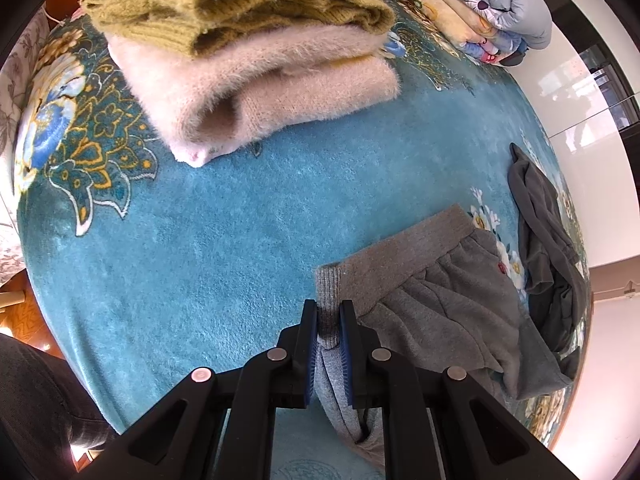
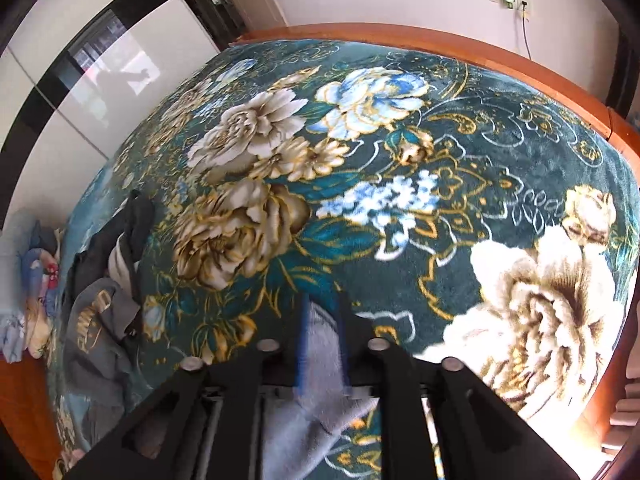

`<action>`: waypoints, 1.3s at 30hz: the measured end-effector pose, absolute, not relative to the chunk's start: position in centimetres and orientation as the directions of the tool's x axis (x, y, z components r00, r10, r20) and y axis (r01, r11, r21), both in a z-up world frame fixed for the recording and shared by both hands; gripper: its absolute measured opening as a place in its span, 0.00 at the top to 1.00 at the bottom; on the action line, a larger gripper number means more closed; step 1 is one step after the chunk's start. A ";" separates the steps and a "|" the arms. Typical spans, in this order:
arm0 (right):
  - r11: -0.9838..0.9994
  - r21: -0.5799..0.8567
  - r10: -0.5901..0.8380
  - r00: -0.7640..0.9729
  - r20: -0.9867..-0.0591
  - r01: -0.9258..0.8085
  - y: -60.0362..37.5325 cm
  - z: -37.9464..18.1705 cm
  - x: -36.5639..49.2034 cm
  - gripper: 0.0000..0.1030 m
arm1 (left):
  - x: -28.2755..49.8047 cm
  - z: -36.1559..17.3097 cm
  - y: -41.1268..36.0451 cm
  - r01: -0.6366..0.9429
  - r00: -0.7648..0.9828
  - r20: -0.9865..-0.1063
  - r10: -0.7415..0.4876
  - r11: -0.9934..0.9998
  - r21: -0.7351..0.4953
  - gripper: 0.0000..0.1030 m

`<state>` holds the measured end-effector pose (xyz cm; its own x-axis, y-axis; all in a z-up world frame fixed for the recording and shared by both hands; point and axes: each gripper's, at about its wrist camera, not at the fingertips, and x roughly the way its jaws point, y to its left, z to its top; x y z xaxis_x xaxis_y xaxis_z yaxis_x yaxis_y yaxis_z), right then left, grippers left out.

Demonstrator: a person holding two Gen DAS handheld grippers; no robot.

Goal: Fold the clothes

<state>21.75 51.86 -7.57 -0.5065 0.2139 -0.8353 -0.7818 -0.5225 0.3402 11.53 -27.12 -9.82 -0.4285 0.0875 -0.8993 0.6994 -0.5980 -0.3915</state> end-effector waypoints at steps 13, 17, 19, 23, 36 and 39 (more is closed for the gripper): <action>-0.265 0.577 -0.044 -0.589 -0.807 -0.772 48.1 -17.7 26.4 0.65 | 11.9 -9.7 -27.4 0.704 -0.426 -0.900 0.096 -0.589 -0.396 0.88; -0.275 0.567 -0.053 -0.576 -0.815 -0.776 47.6 -17.5 24.6 0.84 | 11.8 -9.9 -27.4 0.720 -0.402 -0.912 0.085 -0.586 -0.372 0.87; -0.287 0.542 -0.035 -0.557 -0.830 -0.790 47.5 -17.0 24.1 0.91 | 12.0 -9.8 -27.4 0.725 -0.401 -0.913 0.075 -0.583 -0.367 0.88; -0.344 0.517 0.032 -0.560 -0.828 -0.784 47.2 -14.3 23.5 0.92 | 12.6 -8.9 -26.8 0.726 -0.406 -0.914 0.025 -0.599 -0.339 0.89; -0.355 0.411 0.136 -0.482 -0.866 -0.840 48.5 -12.9 25.9 0.93 | 13.4 -10.4 -25.7 0.758 -0.271 -0.960 0.066 -0.600 -0.256 0.90; -0.317 0.411 0.118 -0.465 -0.877 -0.855 48.6 -14.0 26.7 0.93 | 13.6 -10.5 -25.9 0.756 -0.284 -0.955 0.090 -0.592 -0.280 0.87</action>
